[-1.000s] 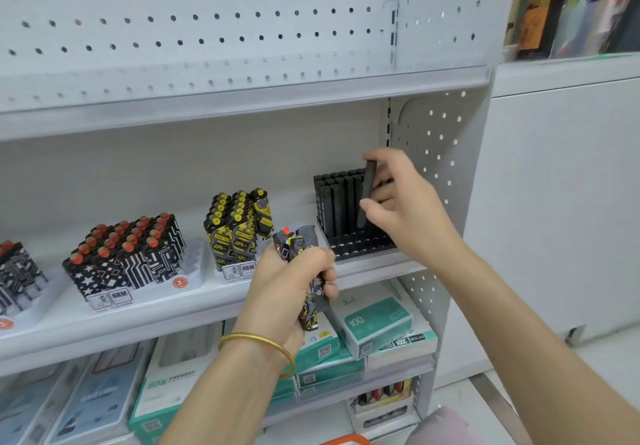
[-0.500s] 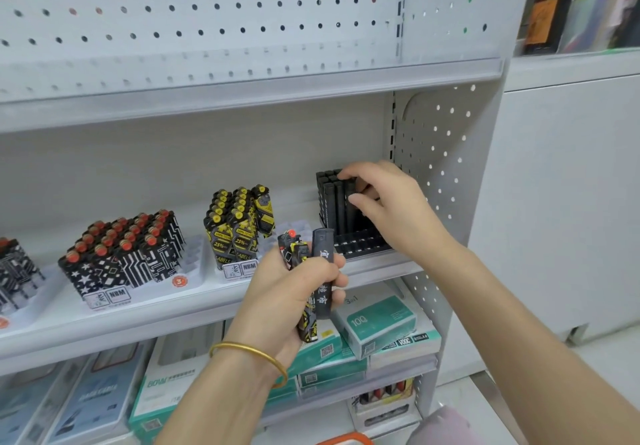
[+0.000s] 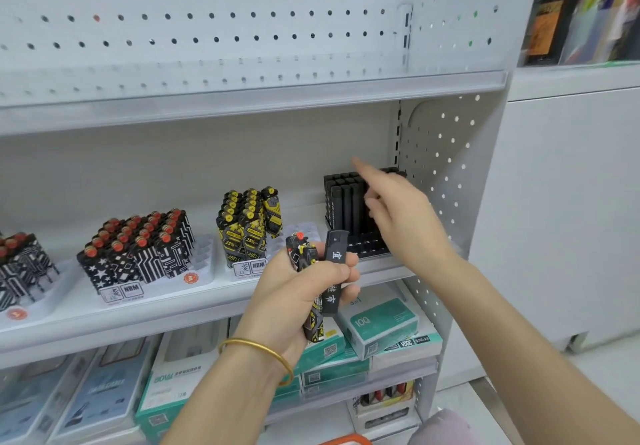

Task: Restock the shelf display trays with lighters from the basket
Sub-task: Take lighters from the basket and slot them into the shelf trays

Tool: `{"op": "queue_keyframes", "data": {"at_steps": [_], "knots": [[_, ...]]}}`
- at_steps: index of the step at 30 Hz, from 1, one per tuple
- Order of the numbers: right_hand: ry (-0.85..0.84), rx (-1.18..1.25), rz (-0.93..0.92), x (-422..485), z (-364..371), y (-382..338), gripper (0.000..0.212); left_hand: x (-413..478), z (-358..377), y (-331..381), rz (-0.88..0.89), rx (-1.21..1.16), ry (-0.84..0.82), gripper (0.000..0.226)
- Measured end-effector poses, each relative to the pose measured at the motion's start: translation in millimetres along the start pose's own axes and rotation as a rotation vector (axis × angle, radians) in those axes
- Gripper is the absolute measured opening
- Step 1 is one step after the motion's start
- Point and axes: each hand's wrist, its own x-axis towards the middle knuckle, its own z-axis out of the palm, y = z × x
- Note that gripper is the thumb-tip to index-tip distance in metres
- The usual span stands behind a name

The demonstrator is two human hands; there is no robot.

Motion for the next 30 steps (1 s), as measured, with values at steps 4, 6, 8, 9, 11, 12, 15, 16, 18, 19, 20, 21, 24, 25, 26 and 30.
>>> {"op": "queue_keyframes", "data": {"at_steps": [4,6,8,9,11,12,15,16,18,19,20,21,24,25,26,30], "knots": [[-0.011,0.445,0.173,-17.3,-30.0,-21.8,0.025,2.7,-0.7,-0.7,0.006,0.006,-0.026,0.015],[-0.271,0.680,0.237,-26.9,-40.3,-36.2,0.018,5.2,0.1,-1.6,0.011,0.039,-0.063,0.014],[-0.378,0.669,0.219,-31.1,-41.8,-38.8,0.019,7.5,2.3,-3.2,0.015,0.066,-0.099,0.023],[-0.373,0.633,0.210,-30.1,-42.2,-37.7,0.020,8.1,3.4,-4.0,0.012,0.069,-0.104,0.029],[-0.336,0.669,0.230,-25.0,-44.4,-32.6,0.019,7.5,5.1,-5.0,0.002,0.044,-0.089,0.025],[-0.288,0.729,0.264,-20.8,-47.0,-28.4,0.018,6.6,5.0,-4.3,-0.006,0.026,-0.077,0.018],[0.018,0.713,0.358,-5.6,-56.4,-12.5,0.014,5.6,1.5,-1.2,-0.028,0.035,-0.033,0.017],[0.094,0.593,0.354,-1.7,-55.9,-7.1,0.014,5.9,-0.3,-0.7,-0.028,0.068,-0.019,0.019],[0.142,0.358,0.319,3.6,-45.7,-0.8,0.017,6.7,-3.4,-1.0,-0.020,0.133,-0.005,0.022],[0.136,0.280,0.297,4.3,-38.3,0.9,0.019,7.1,-4.4,-1.6,-0.015,0.151,-0.007,0.025],[0.133,0.229,0.273,4.4,-30.1,2.1,0.020,6.9,-4.8,-1.7,-0.010,0.159,-0.017,0.028],[0.138,0.192,0.250,4.3,-22.2,3.6,0.019,6.7,-4.8,-1.5,-0.009,0.157,-0.030,0.030],[0.155,0.103,0.196,6.4,-6.7,5.7,0.016,5.9,-5.5,-1.2,-0.013,0.141,-0.069,0.031],[0.149,0.077,0.180,7.2,-4.4,5.5,0.016,5.7,-5.8,-1.1,-0.011,0.145,-0.083,0.031],[0.139,0.045,0.156,8.2,-3.3,4.8,0.017,5.3,-6.0,-0.5,-0.005,0.149,-0.098,0.033],[0.025,-0.046,0.065,12.5,-4.8,0.2,0.026,3.7,-6.5,1.5,0.000,0.096,-0.153,0.036]]}}
